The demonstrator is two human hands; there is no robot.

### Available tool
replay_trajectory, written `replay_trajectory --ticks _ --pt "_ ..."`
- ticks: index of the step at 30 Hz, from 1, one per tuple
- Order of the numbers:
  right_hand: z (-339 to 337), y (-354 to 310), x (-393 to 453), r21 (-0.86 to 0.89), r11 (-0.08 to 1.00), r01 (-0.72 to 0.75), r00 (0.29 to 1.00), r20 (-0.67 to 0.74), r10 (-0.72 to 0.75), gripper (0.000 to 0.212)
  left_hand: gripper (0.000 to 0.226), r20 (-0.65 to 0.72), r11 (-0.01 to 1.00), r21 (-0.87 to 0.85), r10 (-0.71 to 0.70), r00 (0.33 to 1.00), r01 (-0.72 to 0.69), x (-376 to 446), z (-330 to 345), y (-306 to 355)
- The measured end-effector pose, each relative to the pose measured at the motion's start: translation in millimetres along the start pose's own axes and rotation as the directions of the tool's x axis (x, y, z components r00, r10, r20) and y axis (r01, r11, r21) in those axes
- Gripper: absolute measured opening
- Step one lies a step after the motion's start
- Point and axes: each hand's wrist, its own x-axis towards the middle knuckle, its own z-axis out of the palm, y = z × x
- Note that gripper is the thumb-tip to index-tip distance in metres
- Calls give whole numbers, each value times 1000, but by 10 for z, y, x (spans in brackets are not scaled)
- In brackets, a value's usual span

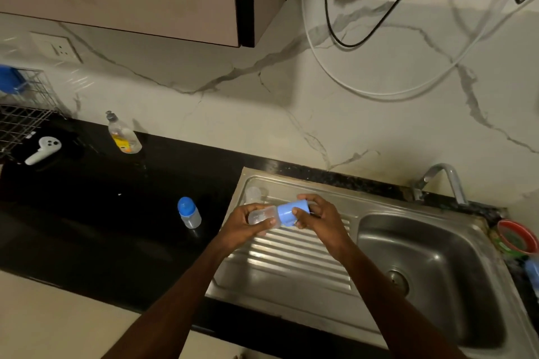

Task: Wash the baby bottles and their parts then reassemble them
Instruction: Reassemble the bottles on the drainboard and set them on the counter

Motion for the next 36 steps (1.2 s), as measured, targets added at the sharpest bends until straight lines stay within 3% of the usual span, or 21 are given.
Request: replay_trajectory --ticks 2,7,9,12,15,19,31,36 --pt "155 -43 75 31 998 -48 999 2 48 39 47 -38 1000 -21 -22 999 21 14 10 -78" --pt "588 -139 363 -320 947 3 991 128 40 20 41 -208 993 -48 -115 971 107 9 -20 -136" --pt "733 -273 526 -423 902 81 988 151 -18 30 37 -313 993 7 -109 944 117 -7 -141 -200" --pt "1010 -417 841 -498 847 186 981 144 -131 40 30 -398 952 131 -205 894 276 -50 -383 -464" --pt "1429 -427 1222 -624 724 293 952 258 -163 44 21 -262 881 304 -289 921 363 -101 -580 -745" --pt "1923 -228 1538 -650 684 331 931 343 -125 48 19 -96 852 377 -355 930 364 -225 -638 -898" --pt "2480 421 1711 -718 626 305 931 363 -38 41 19 -151 817 433 -350 925 380 -329 -641 -1209" --pt "2314 426 1609 -721 647 247 951 308 -20 64 17 -117 810 516 -255 960 278 -177 -622 -1140"
